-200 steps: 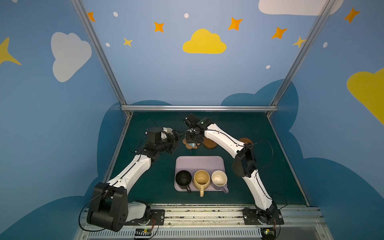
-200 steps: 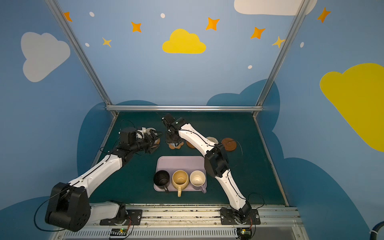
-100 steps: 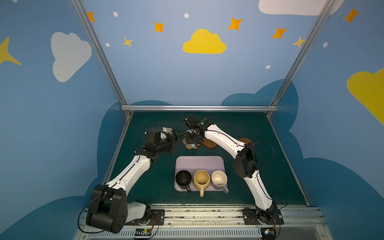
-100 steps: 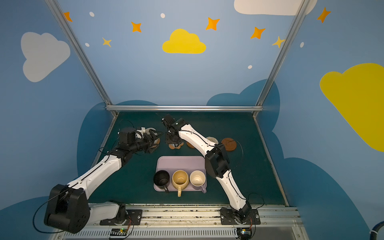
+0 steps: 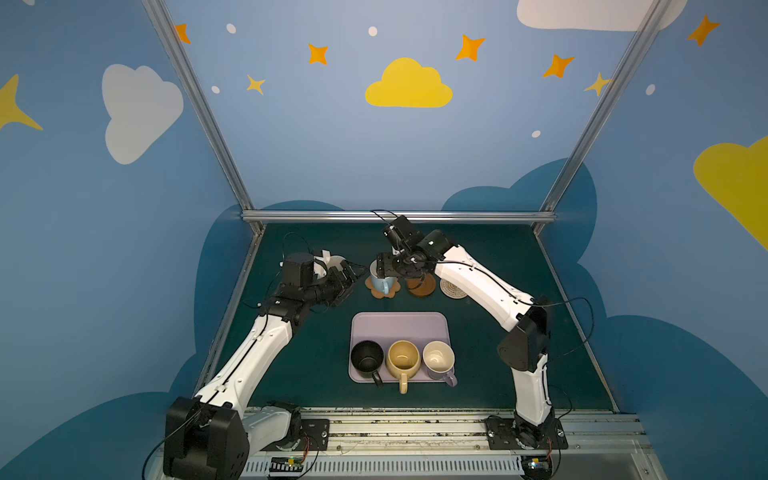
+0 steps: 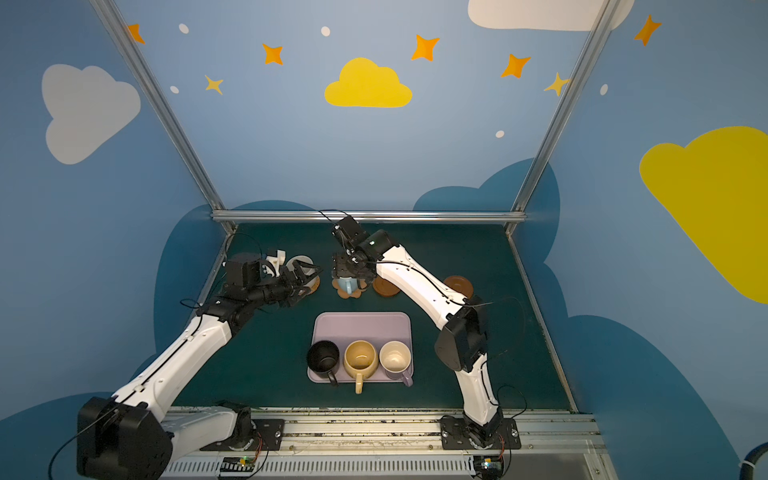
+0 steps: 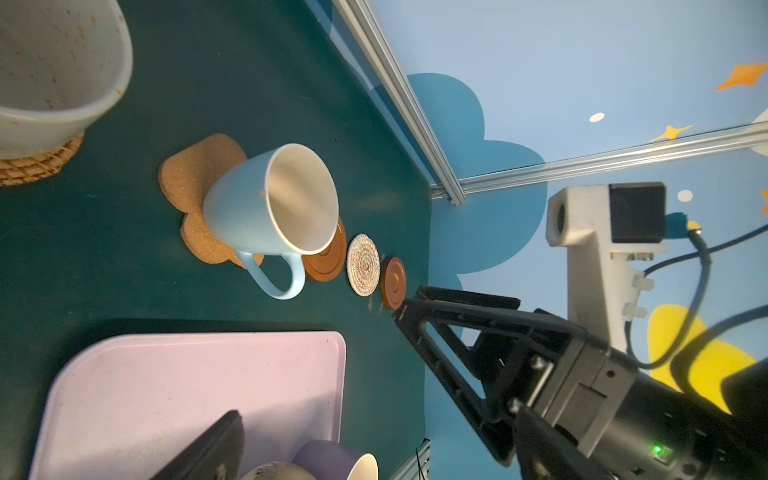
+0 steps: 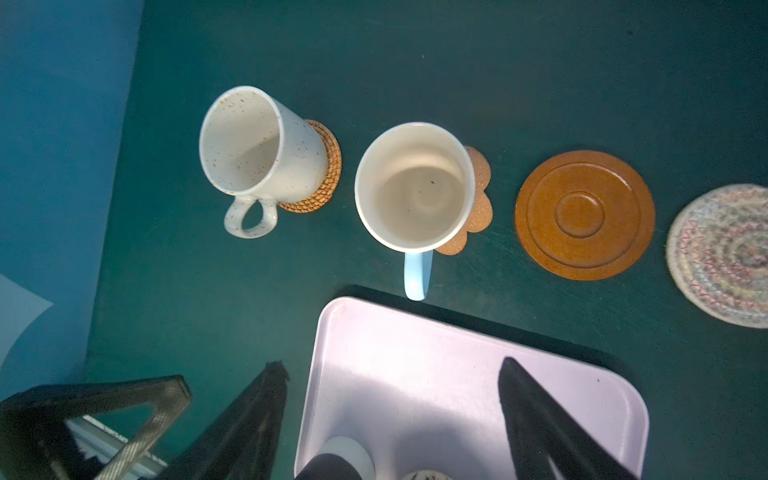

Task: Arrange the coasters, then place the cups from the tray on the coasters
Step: 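Open the right gripper and raise it away from the light-blue mug, then move the left gripper to the black mug while the right moves to the tray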

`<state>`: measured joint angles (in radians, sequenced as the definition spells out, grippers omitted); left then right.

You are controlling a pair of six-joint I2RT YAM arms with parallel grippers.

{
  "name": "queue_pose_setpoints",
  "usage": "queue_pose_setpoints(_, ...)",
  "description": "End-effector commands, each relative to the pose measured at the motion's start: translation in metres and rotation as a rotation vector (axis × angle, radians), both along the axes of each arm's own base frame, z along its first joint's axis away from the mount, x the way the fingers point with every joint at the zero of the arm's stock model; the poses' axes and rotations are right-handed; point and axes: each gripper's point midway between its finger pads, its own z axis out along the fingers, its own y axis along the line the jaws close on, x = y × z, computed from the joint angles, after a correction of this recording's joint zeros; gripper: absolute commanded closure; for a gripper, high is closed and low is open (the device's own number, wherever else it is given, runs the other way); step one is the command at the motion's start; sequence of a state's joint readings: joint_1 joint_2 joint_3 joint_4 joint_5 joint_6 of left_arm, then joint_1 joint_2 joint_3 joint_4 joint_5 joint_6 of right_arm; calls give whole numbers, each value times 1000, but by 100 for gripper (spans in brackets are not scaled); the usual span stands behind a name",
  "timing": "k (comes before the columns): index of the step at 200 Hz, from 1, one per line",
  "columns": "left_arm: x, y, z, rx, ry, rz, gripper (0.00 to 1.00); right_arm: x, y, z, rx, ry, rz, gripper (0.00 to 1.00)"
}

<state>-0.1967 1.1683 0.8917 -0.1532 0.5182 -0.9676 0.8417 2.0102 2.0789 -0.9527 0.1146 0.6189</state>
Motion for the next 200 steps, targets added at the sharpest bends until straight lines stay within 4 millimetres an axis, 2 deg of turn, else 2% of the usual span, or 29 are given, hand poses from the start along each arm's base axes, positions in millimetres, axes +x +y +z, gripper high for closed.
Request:
queue_pose_setpoints(1,-11,3,10,57,-18,-40,0,-4,-9,22,3,-66,9,20)
queue_pose_setpoints(54,-39,1,19,148,-6,-104,0,-26,-28,55,60,-207,82,19)
queue_pose_setpoints(85,-64,-4,5,294,61,-172,0,-42,-42,74,172,-317,116,17)
queue_pose_setpoints(110,-79,-3,-6,427,99,-198,0,-55,-58,67,176,-311,124,13)
queue_pose_setpoints(139,-96,-8,-19,457,139,-240,0,-77,-65,58,115,-271,234,13)
queue_pose_setpoints(165,-117,-15,-42,509,210,-309,0,-96,-67,50,133,-234,303,13)
queue_pose_setpoints(182,-126,-5,-62,591,268,-305,0,-103,-70,41,136,-207,309,14)
queue_pose_setpoints(200,-136,-3,-72,614,298,-315,0,-111,-73,27,127,-166,309,14)
